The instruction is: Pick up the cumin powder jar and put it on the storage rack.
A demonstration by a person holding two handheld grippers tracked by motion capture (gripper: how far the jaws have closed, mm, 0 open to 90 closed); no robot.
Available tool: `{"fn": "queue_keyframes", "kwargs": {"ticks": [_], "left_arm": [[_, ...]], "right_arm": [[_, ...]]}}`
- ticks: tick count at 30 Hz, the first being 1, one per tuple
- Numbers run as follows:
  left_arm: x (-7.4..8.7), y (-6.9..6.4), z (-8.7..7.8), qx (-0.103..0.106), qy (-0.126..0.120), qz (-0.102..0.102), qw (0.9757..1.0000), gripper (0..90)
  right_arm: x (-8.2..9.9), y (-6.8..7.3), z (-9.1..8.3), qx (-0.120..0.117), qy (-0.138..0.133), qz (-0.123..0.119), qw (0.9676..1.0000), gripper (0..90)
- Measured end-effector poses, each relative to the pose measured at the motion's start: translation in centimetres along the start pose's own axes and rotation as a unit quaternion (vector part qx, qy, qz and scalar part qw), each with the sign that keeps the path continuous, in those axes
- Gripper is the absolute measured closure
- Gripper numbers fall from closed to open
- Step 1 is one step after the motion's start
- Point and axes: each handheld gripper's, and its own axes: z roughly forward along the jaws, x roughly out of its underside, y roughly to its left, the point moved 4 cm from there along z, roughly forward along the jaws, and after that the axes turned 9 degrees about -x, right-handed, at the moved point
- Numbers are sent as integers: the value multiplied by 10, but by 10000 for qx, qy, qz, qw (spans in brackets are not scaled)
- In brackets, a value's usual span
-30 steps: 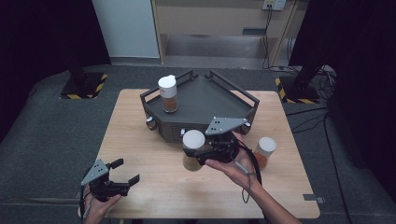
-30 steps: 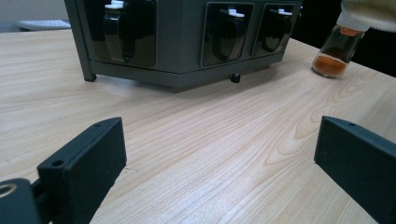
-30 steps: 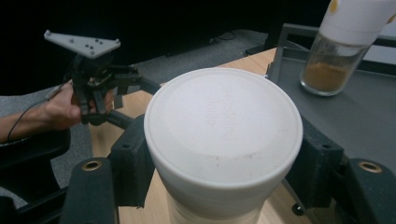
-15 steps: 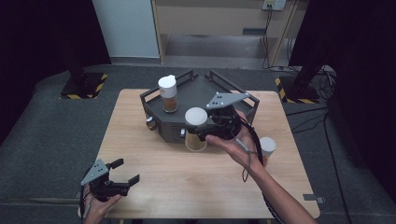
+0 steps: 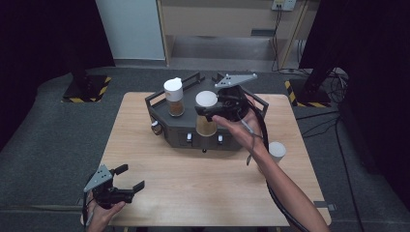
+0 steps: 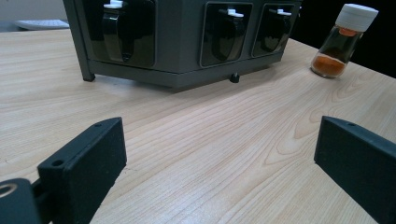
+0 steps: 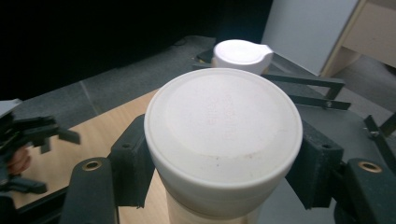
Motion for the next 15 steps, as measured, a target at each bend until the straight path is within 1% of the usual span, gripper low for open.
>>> {"fn": "queue_keyframes", "kwargs": {"ticks": [3, 9, 14, 15], "left_arm": [[0, 0, 0, -1, -8, -11, 10000, 15], [0, 0, 0, 4, -5, -7, 10000, 15], [0, 1, 0, 0, -11, -13, 10000, 15], [0, 1, 0, 0, -15, -14, 10000, 15]], "right_arm": [[-2, -6, 5, 92, -6, 80, 9999, 335], [-9, -14, 20, 385, 93, 95, 9992, 335], [-11, -23, 29, 479, 91, 209, 9986, 335], [-10, -25, 32, 506, 75, 187, 9985, 335]]}}
